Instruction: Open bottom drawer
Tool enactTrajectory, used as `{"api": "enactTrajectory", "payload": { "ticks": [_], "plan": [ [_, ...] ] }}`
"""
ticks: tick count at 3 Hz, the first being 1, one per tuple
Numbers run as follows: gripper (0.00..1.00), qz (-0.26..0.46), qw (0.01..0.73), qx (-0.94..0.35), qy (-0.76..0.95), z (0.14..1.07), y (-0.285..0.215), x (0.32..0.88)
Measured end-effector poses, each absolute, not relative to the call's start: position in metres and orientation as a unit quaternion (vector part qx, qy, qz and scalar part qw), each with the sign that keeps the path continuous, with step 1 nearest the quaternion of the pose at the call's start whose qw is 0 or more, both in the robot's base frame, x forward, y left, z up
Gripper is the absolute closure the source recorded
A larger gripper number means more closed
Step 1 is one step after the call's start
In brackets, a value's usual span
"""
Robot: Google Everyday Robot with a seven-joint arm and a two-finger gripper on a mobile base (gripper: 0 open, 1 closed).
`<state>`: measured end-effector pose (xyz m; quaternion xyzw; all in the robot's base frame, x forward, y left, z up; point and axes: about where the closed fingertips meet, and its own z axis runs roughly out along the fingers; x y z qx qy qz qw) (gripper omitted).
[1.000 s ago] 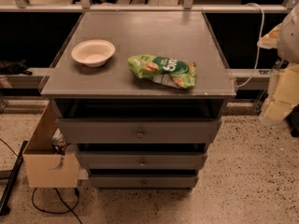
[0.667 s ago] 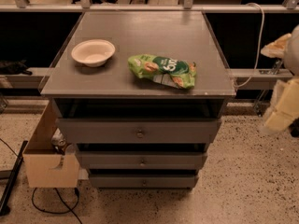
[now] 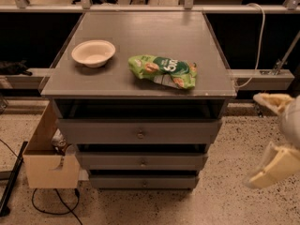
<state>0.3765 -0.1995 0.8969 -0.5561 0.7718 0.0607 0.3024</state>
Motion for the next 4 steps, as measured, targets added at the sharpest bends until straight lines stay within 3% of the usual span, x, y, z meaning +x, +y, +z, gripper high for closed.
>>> {"api": "enactTrajectory", "payload": {
  "ticks": [2,4],
  "plan": [
    [0.0,0.137,0.284,-0.559,0.767,0.764,-0.147,0.363],
    [0.0,0.141,0.282,-0.565,0.763,0.745,-0.138,0.358]
  ]
}}
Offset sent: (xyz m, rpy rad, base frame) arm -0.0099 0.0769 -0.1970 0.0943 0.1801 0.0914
